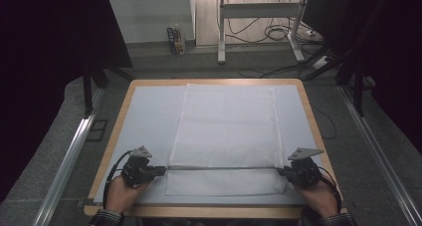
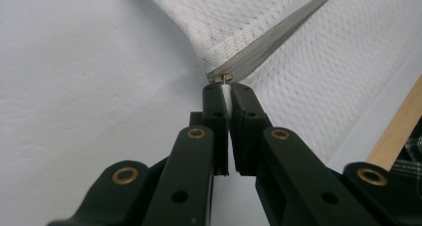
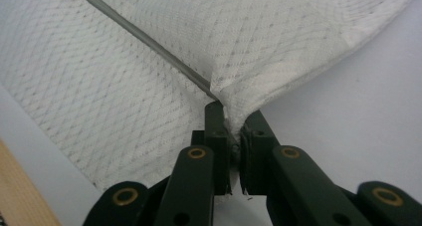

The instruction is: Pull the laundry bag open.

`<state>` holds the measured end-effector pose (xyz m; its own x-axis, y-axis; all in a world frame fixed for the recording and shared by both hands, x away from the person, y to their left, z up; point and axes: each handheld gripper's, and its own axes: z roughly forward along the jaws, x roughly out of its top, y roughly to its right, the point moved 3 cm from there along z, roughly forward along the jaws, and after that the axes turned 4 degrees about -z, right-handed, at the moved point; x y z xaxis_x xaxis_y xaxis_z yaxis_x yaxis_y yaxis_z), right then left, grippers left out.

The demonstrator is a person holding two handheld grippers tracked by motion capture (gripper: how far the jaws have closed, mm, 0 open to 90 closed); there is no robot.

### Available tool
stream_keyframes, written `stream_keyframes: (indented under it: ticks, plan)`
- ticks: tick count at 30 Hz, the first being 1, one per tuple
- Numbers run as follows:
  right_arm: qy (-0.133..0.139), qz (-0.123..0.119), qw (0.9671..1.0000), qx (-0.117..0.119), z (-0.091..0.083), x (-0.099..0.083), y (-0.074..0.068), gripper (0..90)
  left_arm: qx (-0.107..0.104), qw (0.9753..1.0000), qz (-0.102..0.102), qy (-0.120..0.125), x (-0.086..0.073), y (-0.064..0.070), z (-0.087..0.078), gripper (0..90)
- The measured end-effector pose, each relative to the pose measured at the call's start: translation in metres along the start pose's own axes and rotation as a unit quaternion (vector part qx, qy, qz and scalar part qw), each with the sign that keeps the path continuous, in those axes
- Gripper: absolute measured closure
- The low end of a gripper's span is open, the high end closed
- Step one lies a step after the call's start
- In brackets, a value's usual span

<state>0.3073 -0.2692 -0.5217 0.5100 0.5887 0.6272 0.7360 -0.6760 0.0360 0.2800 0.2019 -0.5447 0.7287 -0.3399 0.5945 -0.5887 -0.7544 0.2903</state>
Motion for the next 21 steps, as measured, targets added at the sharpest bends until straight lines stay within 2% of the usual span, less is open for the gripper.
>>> stream_keyframes:
  ticks: [2,5,9,13,14,16,21]
  plan:
    - [-0.002,0.001,1.0000,-0.006,0.000,-0.001,0.000,79.8,0.010,0.9999,0.008,-0.010,-0.001,0.002,0.002,86.6]
    - [-0.005,-0.002,0.9999,-0.014,0.001,-0.002,0.001,73.3,0.017,0.9997,0.015,-0.010,0.000,0.004,0.004,86.1]
    - [0.000,-0.002,0.9998,-0.022,0.002,0.000,0.000,56.6,0.025,0.9994,0.022,0.002,0.001,0.005,0.006,82.0]
    - [0.010,0.002,0.9996,-0.025,0.002,0.003,0.002,38.8,0.045,0.9984,0.030,0.017,0.004,0.008,0.008,59.7]
    - [0.017,0.002,0.9994,-0.029,0.002,0.004,0.002,34.0,0.048,0.9982,0.031,0.019,0.004,0.008,0.008,49.9]
    - [0.026,0.001,0.9991,-0.033,0.001,0.006,0.003,26.8,0.057,0.9974,0.033,0.027,0.006,0.009,0.007,41.6]
    - [0.055,0.007,0.9980,-0.030,-0.004,0.010,0.002,16.3,0.065,0.9956,0.041,0.054,0.011,0.014,0.003,19.6]
